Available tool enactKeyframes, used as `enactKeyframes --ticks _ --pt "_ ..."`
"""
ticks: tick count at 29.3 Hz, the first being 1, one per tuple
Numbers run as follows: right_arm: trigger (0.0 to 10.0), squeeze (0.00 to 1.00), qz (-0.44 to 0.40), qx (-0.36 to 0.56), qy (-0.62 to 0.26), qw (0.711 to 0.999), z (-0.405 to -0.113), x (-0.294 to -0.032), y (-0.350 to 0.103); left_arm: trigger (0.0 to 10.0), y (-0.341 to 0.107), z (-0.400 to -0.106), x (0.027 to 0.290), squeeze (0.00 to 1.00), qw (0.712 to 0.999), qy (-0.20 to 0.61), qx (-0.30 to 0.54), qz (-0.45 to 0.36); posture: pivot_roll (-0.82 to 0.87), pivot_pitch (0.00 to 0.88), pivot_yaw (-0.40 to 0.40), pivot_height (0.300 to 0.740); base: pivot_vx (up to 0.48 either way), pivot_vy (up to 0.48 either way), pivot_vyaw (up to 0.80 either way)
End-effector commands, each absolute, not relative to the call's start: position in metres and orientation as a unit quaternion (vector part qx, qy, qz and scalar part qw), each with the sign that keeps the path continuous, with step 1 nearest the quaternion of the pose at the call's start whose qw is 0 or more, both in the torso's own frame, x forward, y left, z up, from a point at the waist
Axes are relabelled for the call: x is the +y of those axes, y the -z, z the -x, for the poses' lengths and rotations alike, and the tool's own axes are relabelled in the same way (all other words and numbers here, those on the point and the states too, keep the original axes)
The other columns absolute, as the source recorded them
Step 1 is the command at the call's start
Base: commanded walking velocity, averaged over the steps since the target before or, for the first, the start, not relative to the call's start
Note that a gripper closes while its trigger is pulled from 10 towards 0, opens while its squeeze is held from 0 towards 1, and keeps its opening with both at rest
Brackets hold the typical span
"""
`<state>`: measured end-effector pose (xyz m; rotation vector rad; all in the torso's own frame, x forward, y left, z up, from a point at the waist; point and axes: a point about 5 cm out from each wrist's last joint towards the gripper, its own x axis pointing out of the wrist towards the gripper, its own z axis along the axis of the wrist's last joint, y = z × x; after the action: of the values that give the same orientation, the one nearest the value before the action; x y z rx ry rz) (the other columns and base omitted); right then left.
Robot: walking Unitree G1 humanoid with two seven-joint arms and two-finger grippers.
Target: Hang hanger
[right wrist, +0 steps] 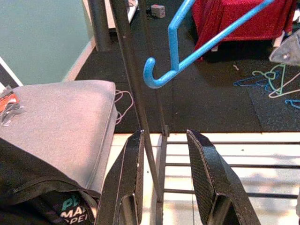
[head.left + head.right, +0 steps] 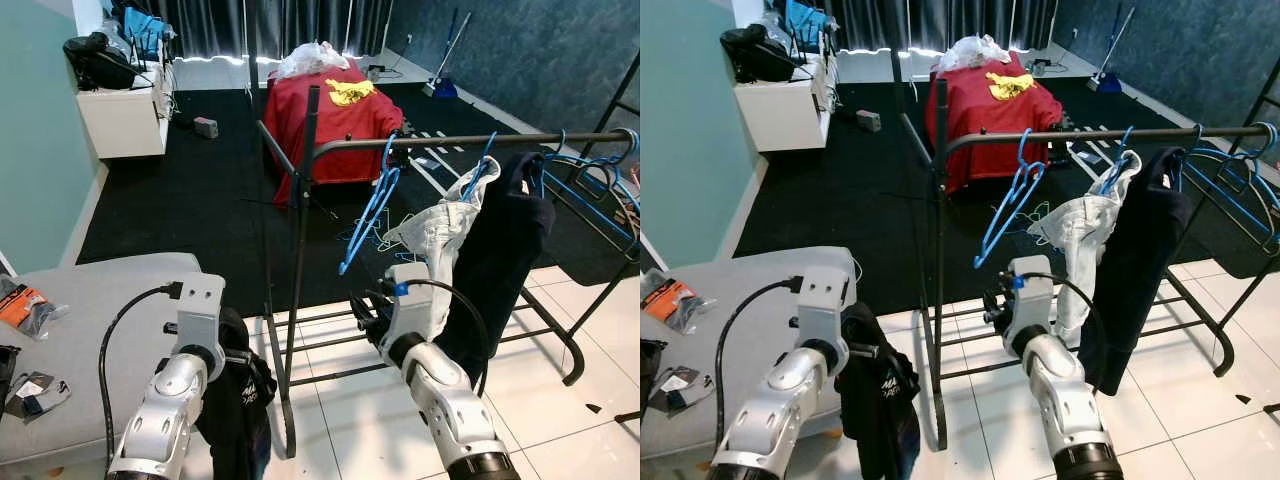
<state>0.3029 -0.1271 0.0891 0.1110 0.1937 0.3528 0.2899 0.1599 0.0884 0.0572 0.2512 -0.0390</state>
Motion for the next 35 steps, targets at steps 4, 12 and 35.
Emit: enactKeyframes --ticks 4,12,35 --pt "10.0 0.00 -0.075 0.122 -0.189 0.971 -0.297 -0.126 -0.073 10.0 -0.093 -0.292 0.158 0.00 0.994 0.015 0.107 -0.029 0.00 0.000 -0.052 0.740 0.000 0.000 -0.71" --pt "10.0 0.00 -0.066 0.136 -0.180 0.972 -0.302 -0.124 -0.061 10.0 -0.091 -0.288 0.159 0.00 0.994 0.005 0.105 -0.042 0.03 0.000 -0.092 0.740 0.000 0.000 -0.80" --pt "10.0 0.00 -0.056 0.134 -0.162 0.976 -0.295 -0.129 -0.049 10.0 -0.087 -0.288 0.170 0.00 0.993 -0.018 0.106 -0.039 0.00 0.000 -0.058 0.740 0.000 0.000 -0.80"
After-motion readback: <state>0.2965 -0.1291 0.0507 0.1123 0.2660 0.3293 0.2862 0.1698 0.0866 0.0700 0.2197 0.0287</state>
